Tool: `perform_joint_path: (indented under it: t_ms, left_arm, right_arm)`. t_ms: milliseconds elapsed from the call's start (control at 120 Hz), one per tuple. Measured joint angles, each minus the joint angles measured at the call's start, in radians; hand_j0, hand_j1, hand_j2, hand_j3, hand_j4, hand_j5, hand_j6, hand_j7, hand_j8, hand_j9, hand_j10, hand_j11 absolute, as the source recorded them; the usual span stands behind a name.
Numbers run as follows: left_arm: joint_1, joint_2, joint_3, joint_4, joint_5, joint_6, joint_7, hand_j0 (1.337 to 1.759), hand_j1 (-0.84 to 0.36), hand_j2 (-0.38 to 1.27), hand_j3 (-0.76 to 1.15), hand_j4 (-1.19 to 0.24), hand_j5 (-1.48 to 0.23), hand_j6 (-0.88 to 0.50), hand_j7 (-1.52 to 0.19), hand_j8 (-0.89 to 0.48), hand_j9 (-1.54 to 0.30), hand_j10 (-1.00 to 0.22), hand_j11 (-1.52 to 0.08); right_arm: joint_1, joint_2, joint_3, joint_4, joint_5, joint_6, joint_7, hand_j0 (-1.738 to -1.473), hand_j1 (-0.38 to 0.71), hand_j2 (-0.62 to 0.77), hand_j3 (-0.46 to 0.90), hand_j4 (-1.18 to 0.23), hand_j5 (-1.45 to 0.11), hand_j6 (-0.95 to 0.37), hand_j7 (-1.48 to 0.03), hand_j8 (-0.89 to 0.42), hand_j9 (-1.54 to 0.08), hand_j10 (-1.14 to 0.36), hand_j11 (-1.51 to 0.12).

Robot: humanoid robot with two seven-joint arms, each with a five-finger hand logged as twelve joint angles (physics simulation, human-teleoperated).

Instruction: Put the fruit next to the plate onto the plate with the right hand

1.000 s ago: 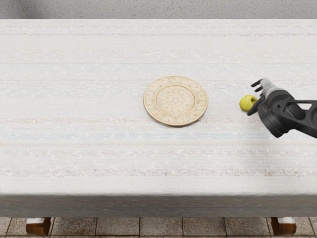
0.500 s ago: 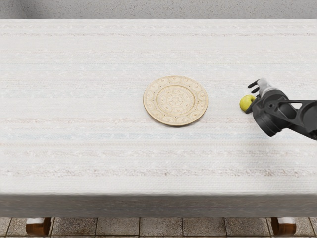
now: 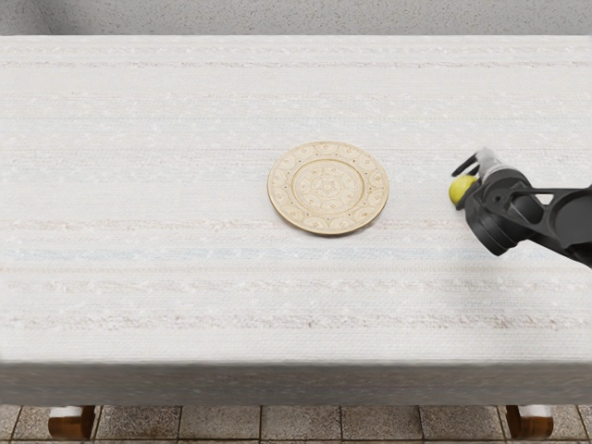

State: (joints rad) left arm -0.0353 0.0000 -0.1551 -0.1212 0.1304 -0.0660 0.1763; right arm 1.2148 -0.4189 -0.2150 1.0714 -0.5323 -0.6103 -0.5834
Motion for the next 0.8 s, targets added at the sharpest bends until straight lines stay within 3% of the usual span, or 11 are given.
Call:
perform_joint_path:
  t_ms: [150, 167, 300, 483, 592, 800]
  left_arm:
    - [0.0, 0.0, 0.0, 0.0, 0.0, 0.0, 0.0, 1.658, 0.06, 0.05, 0.0, -0.24, -0.32, -0.24, -0.32, -0.24, -0.32, -0.24, -0.32]
    - [0.0, 0.0, 0.0, 0.0, 0.0, 0.0, 0.0, 1.658, 0.06, 0.05, 0.0, -0.24, -0.32, -0.24, -0.32, -0.24, -0.32, -0.24, -0.32]
    - [0.0, 0.0, 0.0, 0.0, 0.0, 0.0, 0.0, 1.658, 0.06, 0.05, 0.0, -0.24, -0.32, -0.24, -0.32, -0.24, -0.32, -0.24, -0.32]
    - [0.0, 0.0, 0.0, 0.0, 0.0, 0.0, 0.0, 1.658, 0.06, 0.05, 0.0, -0.24, -0.32, -0.24, -0.32, -0.24, -0.32, -0.24, -0.32]
    - [0.0, 0.0, 0.0, 0.0, 0.0, 0.0, 0.0, 1.658, 0.06, 0.05, 0.0, -0.24, -0.32, -0.24, -0.32, -0.24, -0.32, -0.24, -0.32]
    - [0.0, 0.0, 0.0, 0.0, 0.0, 0.0, 0.0, 1.658, 0.06, 0.05, 0.0, -0.24, -0.32, -0.24, -0.32, -0.24, -0.32, -0.24, -0.32]
  right_arm:
    - [0.003, -0.012, 0.006, 0.005, 0.003, 0.0, 0.001, -1.652, 0.25, 0.45, 0.0, -0.76, -1.0, -0.52, -1.0, -0.48, -1.01, -0.7, -1.02]
    - [0.004, -0.019, 0.008, 0.008, 0.007, 0.001, 0.001, -1.651, 0.24, 0.41, 0.0, -0.77, -1.02, -0.52, -1.01, -0.48, -1.03, -0.71, -1.03]
    - [0.009, -0.079, 0.073, 0.027, 0.033, 0.05, 0.001, -1.653, 0.24, 0.51, 0.0, -0.8, -1.11, -0.53, -1.07, -0.46, -1.12, -0.71, -1.12]
    - [0.011, -0.17, 0.197, 0.119, 0.069, 0.173, -0.001, -1.654, 0.21, 0.48, 0.0, -0.82, -1.17, -0.53, -1.1, -0.45, -1.17, -0.72, -1.17]
    - [0.012, -0.185, 0.258, 0.17, 0.087, 0.222, -0.015, -1.655, 0.2, 0.42, 0.0, -0.8, -1.16, -0.53, -1.09, -0.46, -1.15, -0.72, -1.15]
    - [0.012, -0.171, 0.393, 0.216, 0.135, 0.359, -0.026, -1.656, 0.24, 0.54, 0.0, -0.79, -1.14, -0.55, -1.07, -0.48, -1.12, -0.73, -1.13]
